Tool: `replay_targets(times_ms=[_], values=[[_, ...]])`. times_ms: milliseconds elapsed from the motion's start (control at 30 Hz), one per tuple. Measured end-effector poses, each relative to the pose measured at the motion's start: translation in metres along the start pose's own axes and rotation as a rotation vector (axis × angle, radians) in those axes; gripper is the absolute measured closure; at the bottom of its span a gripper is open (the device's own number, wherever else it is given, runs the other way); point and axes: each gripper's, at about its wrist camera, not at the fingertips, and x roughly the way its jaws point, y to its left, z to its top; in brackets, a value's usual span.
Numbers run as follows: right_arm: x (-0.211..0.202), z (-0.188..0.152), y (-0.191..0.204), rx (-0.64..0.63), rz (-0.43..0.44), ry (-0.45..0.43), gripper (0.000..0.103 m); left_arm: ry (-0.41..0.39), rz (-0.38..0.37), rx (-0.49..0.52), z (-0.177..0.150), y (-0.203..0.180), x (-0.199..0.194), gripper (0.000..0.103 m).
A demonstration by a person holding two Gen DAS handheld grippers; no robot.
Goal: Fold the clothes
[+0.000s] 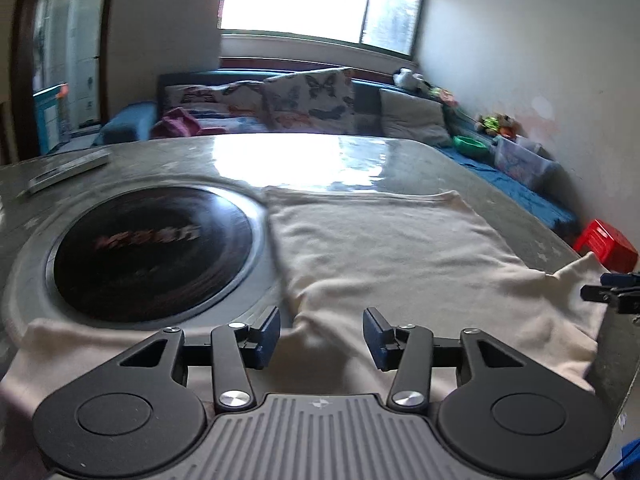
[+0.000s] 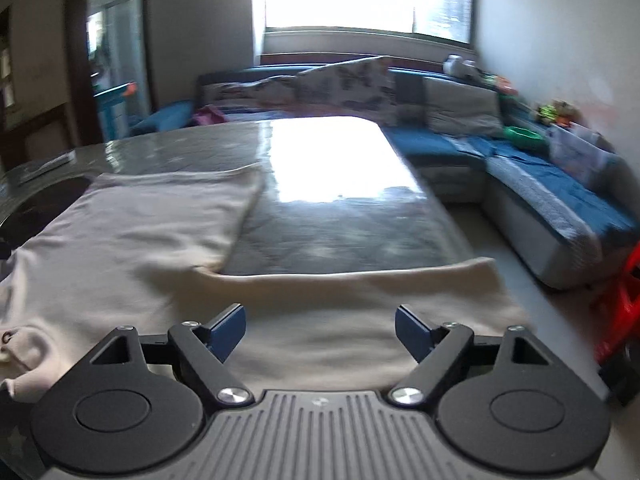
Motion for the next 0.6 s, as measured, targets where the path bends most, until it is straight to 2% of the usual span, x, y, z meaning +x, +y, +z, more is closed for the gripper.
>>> replay_targets(times_ms=[100, 233, 367, 533, 600], values=[[0.011, 0.0, 0.01, -0.011, 0.012, 0.014, 0.012, -0.006, 0.046, -0.05, -0.007, 0.016, -0.014, 0.054], [0.018, 0.0, 0.013, -0.004, 0.004, 0.007, 0.0, 0.008, 0.115, -0.1, -0.013, 0.04, -0.018, 0.054], [0.02, -0.001, 0.008, 0.011, -0.013, -0.005, 0.0, 0.03, 0.191, -0.13, -0.021, 0.063, -0.011, 0.057], [0.026, -0.005, 0.003, 0.027, -0.017, 0.004, 0.0, 0.025, 0.291, -0.093, -0.021, 0.079, -0.009, 0.057], [0.026, -0.005, 0.003, 0.027, -0.016, -0.001, 0.0, 0.023, 0.305, -0.101, -0.02, 0.088, -0.007, 0.056]])
